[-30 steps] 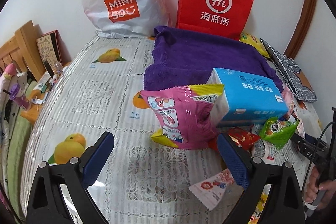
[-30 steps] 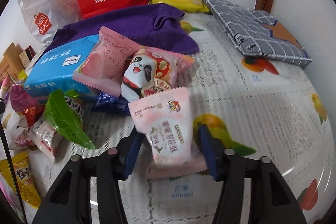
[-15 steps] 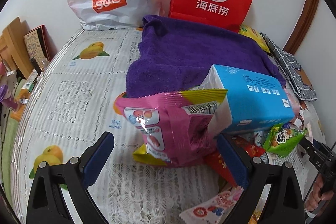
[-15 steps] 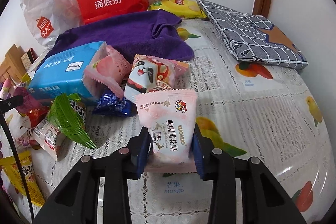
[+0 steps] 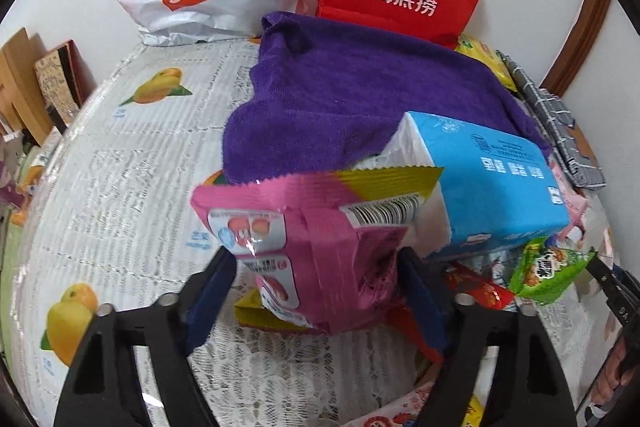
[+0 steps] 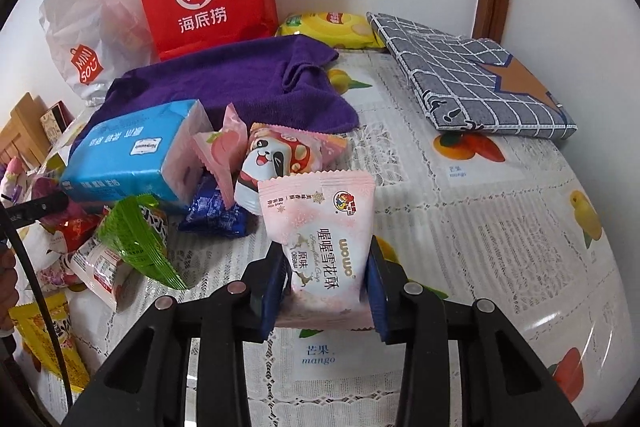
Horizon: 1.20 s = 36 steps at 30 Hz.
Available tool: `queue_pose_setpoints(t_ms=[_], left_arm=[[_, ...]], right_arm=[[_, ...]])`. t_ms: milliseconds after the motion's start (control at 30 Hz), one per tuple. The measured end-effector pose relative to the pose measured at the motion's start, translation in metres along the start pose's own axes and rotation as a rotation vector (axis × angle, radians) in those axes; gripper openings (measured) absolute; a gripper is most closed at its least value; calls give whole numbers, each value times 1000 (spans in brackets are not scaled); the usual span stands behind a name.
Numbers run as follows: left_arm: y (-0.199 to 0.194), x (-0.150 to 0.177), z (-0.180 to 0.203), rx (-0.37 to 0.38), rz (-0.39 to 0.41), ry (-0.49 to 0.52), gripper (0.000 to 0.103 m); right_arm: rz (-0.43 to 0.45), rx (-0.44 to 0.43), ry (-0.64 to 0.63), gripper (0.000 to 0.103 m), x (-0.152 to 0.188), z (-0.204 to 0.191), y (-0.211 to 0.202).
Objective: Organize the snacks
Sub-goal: 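Grasp the pink wowo packet with the right tool while the left grasps the pink-yellow candy bag, then carry both held snacks up onto the purple towel by the red bag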
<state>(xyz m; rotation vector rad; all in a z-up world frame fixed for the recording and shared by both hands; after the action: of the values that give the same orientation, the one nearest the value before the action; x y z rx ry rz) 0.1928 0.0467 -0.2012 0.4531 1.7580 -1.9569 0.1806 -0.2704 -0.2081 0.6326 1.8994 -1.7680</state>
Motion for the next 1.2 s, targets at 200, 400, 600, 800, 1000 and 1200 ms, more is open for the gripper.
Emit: queue_pose_setpoints(t_ms=[200,400,600,800,1000,1200], left_arm=[[-3,1,-2,10,0,-21,67],[-11,2,-6,3,12,-19,64],[-22,1,-8,5,29,-28,61],[-38,-2,-10,3,64,-33,60],[-53,-3,-11,5,95,-42,60],[-65,-6,-6,20,109,-39,60]], right_arm=[[8,-4,1,37,0,0,-3],[37,-18,10,37,-5,0,-15],[41,-36,15,37,-11,-6,-23],[55,-55,8,36,-17,-16,-33],[64,-76,-8,34,-21,-26,-40],[77,-98,-24,34,-23,-36,-49]])
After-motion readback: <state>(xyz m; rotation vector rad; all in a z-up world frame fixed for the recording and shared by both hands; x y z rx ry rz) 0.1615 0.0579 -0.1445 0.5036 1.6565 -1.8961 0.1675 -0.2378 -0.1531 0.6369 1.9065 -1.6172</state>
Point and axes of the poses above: each gripper's, at about its wrist camera, not at the fingertips, and y roughly the way its jaws point, z to its right, x to its underside, the point moved 4 cm from there along y, roughly the way its jaws point, and after that the axes turned 2 degrees about y, right-handed, at the moved point
